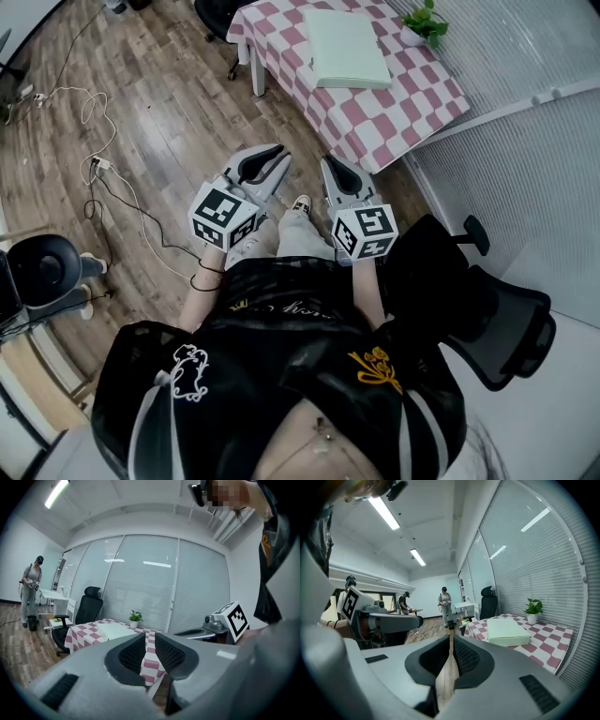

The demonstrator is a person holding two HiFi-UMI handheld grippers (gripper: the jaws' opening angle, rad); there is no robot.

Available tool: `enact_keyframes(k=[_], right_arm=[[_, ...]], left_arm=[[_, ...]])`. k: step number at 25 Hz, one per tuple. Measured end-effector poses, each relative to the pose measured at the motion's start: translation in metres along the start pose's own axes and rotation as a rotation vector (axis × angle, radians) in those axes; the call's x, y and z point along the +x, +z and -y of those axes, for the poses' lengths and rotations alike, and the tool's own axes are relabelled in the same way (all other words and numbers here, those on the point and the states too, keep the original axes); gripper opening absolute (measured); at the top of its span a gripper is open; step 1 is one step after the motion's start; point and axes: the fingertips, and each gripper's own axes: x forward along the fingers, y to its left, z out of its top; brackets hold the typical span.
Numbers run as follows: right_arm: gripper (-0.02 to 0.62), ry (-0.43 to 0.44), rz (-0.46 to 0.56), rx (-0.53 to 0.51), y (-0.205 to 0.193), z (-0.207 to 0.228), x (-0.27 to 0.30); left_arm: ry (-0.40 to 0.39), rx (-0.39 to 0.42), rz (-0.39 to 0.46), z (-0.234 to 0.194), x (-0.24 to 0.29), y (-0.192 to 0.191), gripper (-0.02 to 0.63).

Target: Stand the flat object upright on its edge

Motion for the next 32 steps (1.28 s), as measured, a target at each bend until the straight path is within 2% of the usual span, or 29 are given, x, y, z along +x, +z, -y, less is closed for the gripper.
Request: enact_keyframes(k=[6, 12, 19, 25, 32], right_arm=[[0.029, -0.001, -0.018, 0.017, 0.009, 0.045, 0.028], [0.028, -0.027, -0.005, 0.047, 0.024, 0.103, 0.051], [0.029, -0.031, 0.004, 0.078, 0.036, 0.160, 0.074], [0.029, -0.001, 0.004, 0.080, 0.038, 0.187, 0.088], [0.029, -0.014, 0.009, 0.093, 0.039, 0.214, 0.084]], left_arm=[[-0.011, -0.012, -0.031, -0.021, 0.049, 0.005, 0.072], [-0.031, 0.012, -0.066, -0.036, 0.107, 0.016, 0.072], [-0.015, 0.028, -0.103, -0.048, 0.153, 0.023, 0.072], [0.029, 0.027, -0.102, -0.063, 0.180, 0.027, 0.072], [0.019, 0.031, -0.109, -0.057, 0.204, 0.028, 0.072]])
